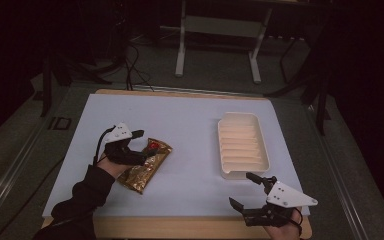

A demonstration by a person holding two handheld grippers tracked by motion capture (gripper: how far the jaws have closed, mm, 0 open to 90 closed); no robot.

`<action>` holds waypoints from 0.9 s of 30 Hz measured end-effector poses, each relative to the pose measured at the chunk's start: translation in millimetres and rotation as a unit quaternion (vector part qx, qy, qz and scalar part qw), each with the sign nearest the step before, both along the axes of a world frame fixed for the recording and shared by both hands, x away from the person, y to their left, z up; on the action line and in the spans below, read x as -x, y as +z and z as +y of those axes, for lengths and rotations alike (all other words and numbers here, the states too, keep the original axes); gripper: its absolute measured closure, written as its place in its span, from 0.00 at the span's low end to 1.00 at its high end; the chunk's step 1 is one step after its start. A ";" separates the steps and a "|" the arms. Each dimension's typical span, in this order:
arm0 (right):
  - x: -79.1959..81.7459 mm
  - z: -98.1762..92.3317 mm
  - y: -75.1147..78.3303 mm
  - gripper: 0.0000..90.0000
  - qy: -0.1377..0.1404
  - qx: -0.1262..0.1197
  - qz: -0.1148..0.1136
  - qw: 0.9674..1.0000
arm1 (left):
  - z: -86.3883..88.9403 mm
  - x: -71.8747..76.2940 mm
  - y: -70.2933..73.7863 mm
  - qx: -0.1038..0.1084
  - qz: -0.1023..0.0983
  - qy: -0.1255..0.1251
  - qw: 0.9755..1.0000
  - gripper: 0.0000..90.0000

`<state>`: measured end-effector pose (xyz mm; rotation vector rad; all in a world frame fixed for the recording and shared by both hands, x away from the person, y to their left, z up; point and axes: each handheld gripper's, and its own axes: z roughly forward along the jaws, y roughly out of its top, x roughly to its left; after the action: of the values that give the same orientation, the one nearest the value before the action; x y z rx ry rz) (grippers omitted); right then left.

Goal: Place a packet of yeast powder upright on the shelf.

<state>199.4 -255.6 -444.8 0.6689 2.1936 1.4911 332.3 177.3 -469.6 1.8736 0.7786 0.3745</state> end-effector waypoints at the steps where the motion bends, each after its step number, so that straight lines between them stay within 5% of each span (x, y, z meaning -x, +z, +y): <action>1: -0.1 0.0 -0.2 0.14 0.001 0.000 0.001 1.000 | 0.4 -2.4 -1.3 -0.002 0.000 0.005 1.000 0.18; 27: -2.2 1.2 -4.6 0.15 0.002 0.003 0.010 1.000 | -1.8 -58.0 -42.3 -0.038 0.071 0.038 0.996 0.31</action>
<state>201.6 -254.4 -449.4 0.6806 2.2153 1.4848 390.3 175.6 -511.8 1.9624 0.9451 0.3257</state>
